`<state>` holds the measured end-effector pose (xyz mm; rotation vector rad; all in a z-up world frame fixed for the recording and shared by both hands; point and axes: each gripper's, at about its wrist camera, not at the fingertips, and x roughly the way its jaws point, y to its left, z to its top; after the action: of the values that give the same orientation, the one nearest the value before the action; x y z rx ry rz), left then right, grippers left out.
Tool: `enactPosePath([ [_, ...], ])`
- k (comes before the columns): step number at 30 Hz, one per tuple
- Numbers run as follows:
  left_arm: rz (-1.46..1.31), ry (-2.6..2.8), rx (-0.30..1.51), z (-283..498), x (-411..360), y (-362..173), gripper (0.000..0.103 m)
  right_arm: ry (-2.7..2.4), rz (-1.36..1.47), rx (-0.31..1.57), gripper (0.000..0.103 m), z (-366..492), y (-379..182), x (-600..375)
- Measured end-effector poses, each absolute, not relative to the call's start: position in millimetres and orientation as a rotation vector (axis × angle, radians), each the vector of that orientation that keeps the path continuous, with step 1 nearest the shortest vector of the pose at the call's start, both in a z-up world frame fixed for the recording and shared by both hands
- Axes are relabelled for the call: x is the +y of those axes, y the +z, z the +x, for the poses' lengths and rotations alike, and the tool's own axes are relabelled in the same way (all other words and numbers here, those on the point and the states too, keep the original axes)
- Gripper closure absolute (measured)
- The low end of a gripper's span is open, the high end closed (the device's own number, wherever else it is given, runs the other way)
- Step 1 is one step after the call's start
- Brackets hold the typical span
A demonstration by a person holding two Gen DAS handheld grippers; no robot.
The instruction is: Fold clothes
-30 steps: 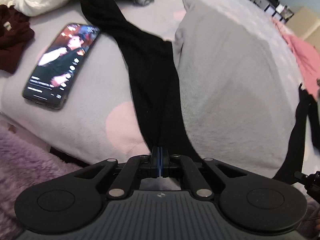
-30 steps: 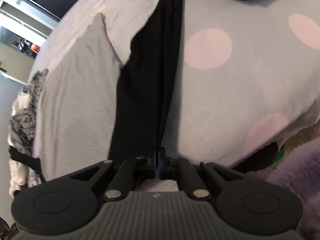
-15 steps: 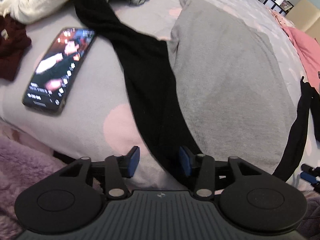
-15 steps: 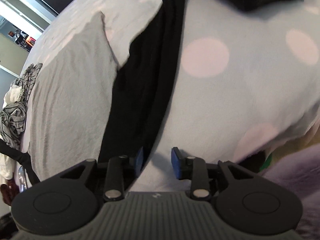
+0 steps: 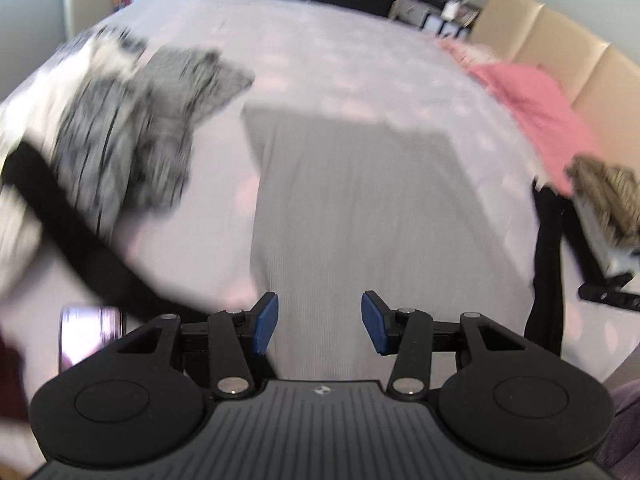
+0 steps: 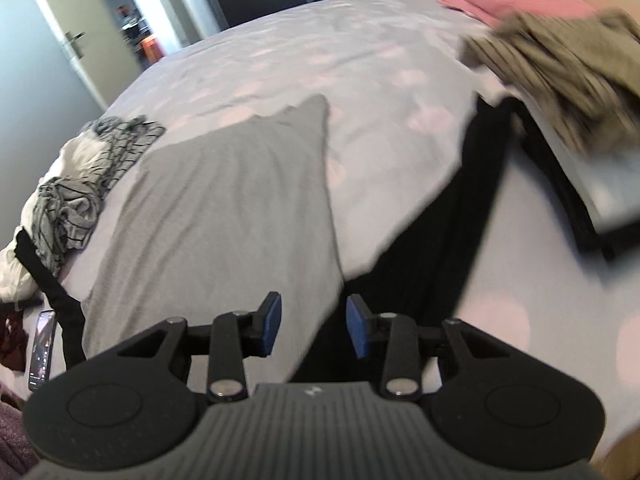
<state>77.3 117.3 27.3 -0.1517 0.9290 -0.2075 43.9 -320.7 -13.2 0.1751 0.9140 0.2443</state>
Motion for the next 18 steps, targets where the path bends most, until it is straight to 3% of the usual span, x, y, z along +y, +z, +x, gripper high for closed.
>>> enactPosePath([
  [9,-0.116,-0.205,0.835,189.2,149.0,49.7,0.059,0.404,0.009,0.865,0.055,149.0,-0.2,-308.6],
  [18,-0.287,-0.104,0.88,297.7,168.6,-12.2,0.058,0.397,0.085,0.865,0.057,263.0,-31.2,-303.8],
])
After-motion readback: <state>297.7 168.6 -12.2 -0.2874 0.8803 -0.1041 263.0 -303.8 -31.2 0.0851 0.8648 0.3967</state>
